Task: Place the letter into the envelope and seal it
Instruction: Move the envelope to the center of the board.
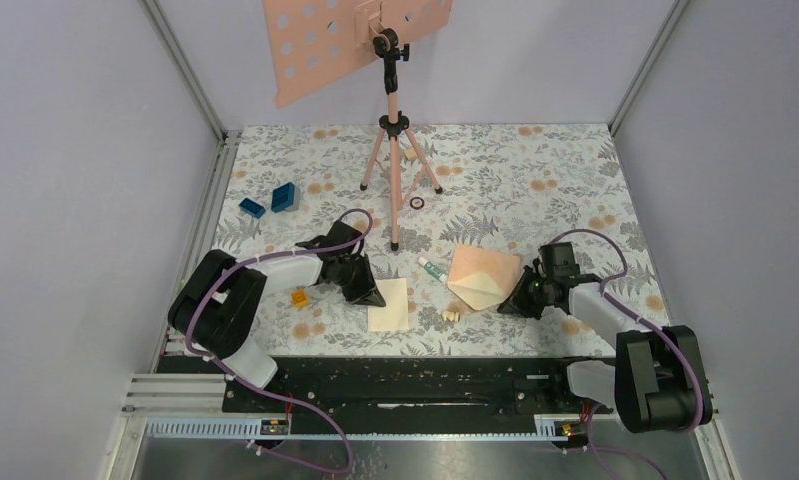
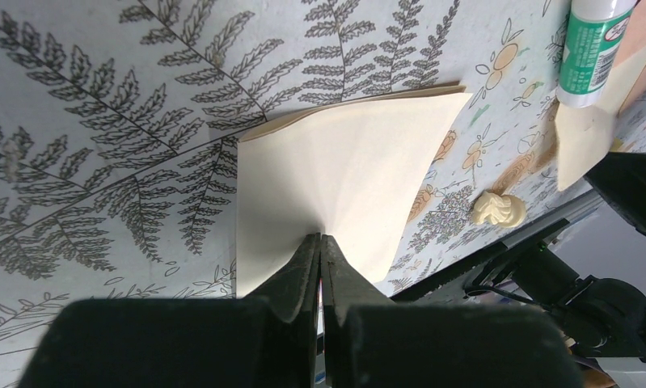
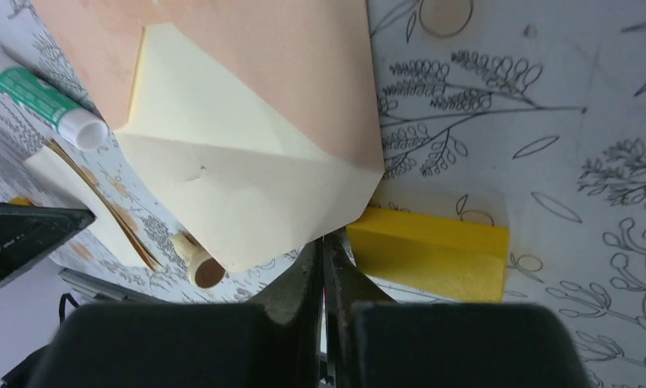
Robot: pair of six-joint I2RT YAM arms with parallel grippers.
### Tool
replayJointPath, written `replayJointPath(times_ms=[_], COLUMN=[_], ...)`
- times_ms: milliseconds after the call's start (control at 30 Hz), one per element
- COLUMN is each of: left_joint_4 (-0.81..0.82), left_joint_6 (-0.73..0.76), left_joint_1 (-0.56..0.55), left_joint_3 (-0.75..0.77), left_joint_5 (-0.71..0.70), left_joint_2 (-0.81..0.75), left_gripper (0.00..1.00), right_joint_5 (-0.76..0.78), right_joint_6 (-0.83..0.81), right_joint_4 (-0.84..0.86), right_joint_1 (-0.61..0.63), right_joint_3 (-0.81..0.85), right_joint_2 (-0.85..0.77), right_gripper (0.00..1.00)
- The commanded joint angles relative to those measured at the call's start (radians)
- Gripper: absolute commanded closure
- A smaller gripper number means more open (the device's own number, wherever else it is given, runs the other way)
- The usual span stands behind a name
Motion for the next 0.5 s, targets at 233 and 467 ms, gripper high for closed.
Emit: replayJointPath(times_ms=[233, 467], left_joint_4=[-0.019, -0.018], left_joint_6=[0.013, 0.017], left_joint_1=[-0.007, -0.007], left_joint_3=[0.002, 0.003], left_joint_5=[-0.049, -0.045], left_joint_2=[0.007, -0.006], left_gripper=[1.0, 1.0], right_joint_5=[0.485, 0.323], right_joint_6=[0.021, -0.024], right_joint_4=[-0.239, -0.163], right_joint_1=[-0.002, -0.002], right_joint_3=[0.103, 0.13], right_joint_2=[-0.112, -0.238], right_gripper=[1.0, 0.96])
